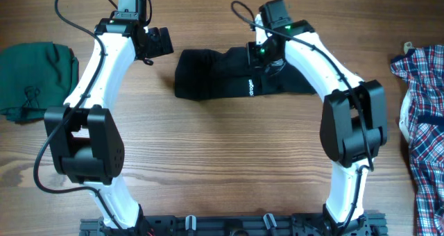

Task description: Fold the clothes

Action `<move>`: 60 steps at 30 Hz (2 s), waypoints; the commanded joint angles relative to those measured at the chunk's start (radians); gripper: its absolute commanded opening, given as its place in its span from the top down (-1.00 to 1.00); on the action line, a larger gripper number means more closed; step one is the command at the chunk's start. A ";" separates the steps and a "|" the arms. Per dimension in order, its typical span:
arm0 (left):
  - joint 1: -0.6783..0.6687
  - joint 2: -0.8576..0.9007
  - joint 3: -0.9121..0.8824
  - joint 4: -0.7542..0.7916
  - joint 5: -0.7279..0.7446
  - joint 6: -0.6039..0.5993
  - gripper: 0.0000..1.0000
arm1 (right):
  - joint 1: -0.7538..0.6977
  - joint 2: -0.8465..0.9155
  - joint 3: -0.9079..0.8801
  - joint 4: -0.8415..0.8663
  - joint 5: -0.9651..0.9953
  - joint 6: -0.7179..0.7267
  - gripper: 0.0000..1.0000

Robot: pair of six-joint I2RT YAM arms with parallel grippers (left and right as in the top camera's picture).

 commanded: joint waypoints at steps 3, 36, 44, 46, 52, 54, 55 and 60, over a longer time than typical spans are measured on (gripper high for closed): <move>0.007 0.000 0.003 -0.001 -0.010 -0.016 -1.00 | -0.001 -0.003 0.024 -0.009 -0.042 -0.140 0.78; 0.005 0.000 0.003 -0.012 0.024 -0.017 -1.00 | -0.409 -0.099 -0.335 0.251 -0.026 -0.214 0.92; 0.005 0.000 0.003 -0.011 0.024 -0.017 -0.99 | -0.620 -0.228 -0.306 0.228 -0.091 -0.345 0.91; 0.005 0.000 0.003 -0.012 0.024 -0.017 -0.99 | -0.655 -0.231 -0.294 0.229 -0.117 -0.378 0.92; 0.005 0.000 0.003 -0.011 0.024 -0.017 -0.99 | -0.578 -0.256 -0.124 0.100 -0.109 -0.391 0.92; 0.005 0.000 0.003 -0.011 0.024 -0.017 -1.00 | -0.506 -0.256 -0.076 0.031 -0.109 -0.391 0.92; 0.005 0.000 0.003 -0.010 0.024 -0.017 -0.99 | -0.478 -0.256 -0.067 0.014 -0.109 -0.392 0.92; 0.005 0.000 0.003 -0.003 0.024 -0.017 -1.00 | -0.277 -0.256 -0.061 -0.021 -0.109 -0.388 0.92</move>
